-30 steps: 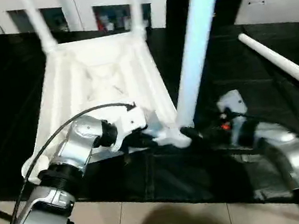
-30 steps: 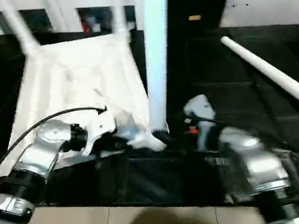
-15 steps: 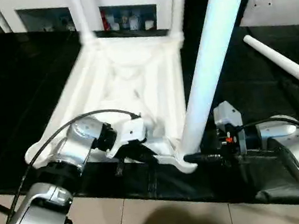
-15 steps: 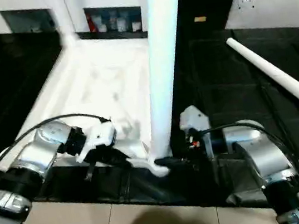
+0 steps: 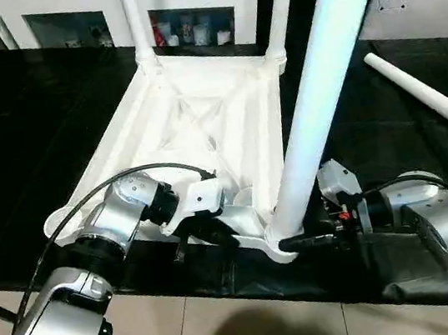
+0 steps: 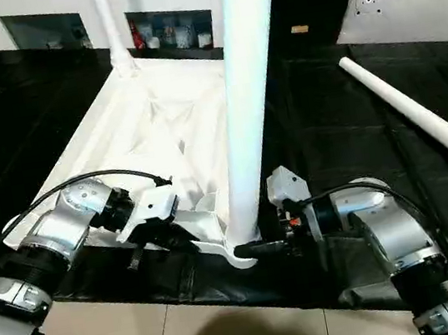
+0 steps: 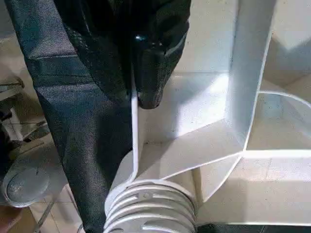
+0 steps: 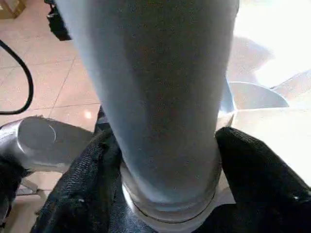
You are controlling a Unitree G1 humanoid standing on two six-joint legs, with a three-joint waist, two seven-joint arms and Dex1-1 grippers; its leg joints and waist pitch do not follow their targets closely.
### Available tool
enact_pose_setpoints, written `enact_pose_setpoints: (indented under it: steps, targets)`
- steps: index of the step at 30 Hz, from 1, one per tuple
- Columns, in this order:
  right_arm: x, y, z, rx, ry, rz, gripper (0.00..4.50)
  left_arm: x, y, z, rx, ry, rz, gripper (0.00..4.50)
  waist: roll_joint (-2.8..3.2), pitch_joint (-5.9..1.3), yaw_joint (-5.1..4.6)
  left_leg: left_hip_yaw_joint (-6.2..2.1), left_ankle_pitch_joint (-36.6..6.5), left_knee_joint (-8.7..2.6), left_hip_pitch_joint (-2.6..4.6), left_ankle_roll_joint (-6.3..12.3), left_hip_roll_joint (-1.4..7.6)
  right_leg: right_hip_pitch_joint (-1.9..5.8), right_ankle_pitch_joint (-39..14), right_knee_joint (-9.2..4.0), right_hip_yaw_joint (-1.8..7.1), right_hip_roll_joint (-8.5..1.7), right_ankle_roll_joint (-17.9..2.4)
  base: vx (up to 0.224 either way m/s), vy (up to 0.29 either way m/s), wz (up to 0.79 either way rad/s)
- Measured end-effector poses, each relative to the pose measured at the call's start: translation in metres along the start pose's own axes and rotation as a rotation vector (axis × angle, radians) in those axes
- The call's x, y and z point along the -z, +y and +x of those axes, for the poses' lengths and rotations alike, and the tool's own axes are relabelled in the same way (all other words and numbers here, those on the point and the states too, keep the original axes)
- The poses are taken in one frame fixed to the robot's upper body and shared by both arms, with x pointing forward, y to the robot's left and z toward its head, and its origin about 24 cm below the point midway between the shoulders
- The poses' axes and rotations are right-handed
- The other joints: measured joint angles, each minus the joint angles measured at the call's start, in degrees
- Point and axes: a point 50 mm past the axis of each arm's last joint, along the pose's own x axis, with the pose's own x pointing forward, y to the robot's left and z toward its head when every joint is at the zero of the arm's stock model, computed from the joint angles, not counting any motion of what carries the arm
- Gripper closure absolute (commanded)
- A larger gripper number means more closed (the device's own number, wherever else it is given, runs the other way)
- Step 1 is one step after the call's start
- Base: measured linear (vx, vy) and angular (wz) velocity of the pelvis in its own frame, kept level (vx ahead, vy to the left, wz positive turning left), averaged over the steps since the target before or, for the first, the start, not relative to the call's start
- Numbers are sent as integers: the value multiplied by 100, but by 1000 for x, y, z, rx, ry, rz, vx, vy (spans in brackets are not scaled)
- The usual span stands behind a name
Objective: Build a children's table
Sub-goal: Rotate leg to tighten
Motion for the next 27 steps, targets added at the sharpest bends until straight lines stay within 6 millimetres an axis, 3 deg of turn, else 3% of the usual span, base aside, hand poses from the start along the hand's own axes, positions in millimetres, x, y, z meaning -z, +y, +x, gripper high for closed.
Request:
enact_pose_setpoints:
  steps: [10, 15, 21, 27]
  targets:
    - [2, 2, 4, 20, -29, 33, 185, 4, 0, -3, -4, 3, -23, 450, 7, -4, -5, 0, -1, -2, 3, -2, 3, 10, 0, 1, 0, 2, 0, 0, 0, 0]
    - [8, 6, 16, 176, -130, 124, 186, 7, 3, -5, -90, -15, -124, 450, 33, 0, -36, 0, -19, -1, 15, -35, 2, 31, 6, 0, 1, 3, -9, 0, 0, 0]
    - [10, -6, 35, 588, -259, 253, 186, 4, 11, 3, -339, -56, -267, 450, 71, 13, -365, -7, -15, 1, 28, -46, -4, 25, 11, -7, 3, 7, -1, 0, 0, 0]
    - [-1, -21, 55, 848, -284, 353, 186, -3, 18, 16, -517, -91, -380, 450, 74, 13, -453, -18, -14, -15, 28, -47, -3, 20, 11, -7, 0, 19, 1, 0, 0, 0]
